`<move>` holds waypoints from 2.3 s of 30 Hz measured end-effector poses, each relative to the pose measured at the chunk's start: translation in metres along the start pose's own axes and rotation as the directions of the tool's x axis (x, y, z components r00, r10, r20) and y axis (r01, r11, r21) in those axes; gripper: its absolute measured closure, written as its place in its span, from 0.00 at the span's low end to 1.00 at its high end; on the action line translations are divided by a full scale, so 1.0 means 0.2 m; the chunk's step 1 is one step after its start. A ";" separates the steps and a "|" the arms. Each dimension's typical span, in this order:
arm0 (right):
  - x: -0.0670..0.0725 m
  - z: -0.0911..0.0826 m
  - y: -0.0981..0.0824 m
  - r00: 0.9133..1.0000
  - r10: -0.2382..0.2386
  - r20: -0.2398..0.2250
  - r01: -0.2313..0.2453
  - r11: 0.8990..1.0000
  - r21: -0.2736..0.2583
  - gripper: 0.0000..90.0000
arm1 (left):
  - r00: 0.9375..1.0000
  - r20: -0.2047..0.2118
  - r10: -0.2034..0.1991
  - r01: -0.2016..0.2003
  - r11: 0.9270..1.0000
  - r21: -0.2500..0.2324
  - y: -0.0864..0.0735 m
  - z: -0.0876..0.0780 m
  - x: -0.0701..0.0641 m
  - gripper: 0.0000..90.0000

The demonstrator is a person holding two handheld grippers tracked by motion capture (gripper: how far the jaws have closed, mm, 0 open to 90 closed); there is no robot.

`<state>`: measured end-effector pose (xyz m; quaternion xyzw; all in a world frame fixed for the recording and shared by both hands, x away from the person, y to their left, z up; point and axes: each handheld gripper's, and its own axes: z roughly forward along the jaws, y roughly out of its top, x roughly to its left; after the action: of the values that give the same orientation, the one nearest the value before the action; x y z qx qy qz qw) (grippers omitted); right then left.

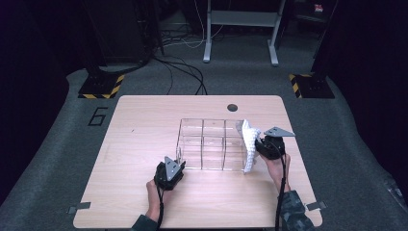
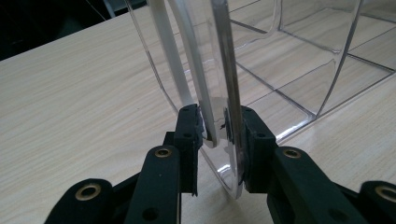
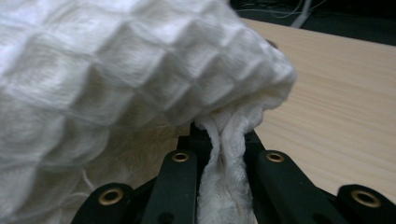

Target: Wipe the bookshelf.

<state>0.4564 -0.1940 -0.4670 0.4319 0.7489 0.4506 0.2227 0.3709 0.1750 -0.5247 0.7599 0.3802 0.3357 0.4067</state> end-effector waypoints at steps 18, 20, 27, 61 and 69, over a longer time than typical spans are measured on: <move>0.02 0.06 -0.08 0.998 -0.033 -0.053 0.045 0.971 0.234 0.92 | 1.000 -0.002 -0.002 0.002 1.000 0.007 0.00 0.00 -0.01 0.81; 0.02 0.04 -0.09 0.998 -0.042 -0.053 0.053 0.969 0.241 0.92 | 1.000 -0.002 0.001 -0.001 1.000 0.008 0.00 0.00 -0.01 0.81; 0.00 -0.08 -0.11 0.999 -0.012 -0.038 0.018 0.982 0.186 0.92 | 1.000 -0.002 0.003 -0.003 1.000 0.007 0.00 0.00 0.00 0.81; 0.01 -0.08 0.13 1.000 -0.005 0.030 0.007 0.997 -0.077 0.92 | 1.000 -0.003 0.002 -0.002 1.000 0.003 0.00 0.00 0.00 0.81; 0.00 0.00 0.11 1.000 0.023 0.012 -0.022 0.999 -0.030 0.92 | 1.000 -0.003 0.001 -0.001 1.000 0.003 0.00 0.00 0.00 0.81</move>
<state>0.4660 -0.1900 -0.4470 0.4397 0.7357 0.4617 0.2288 0.3704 0.1743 -0.5248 0.7602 0.3810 0.3363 0.4048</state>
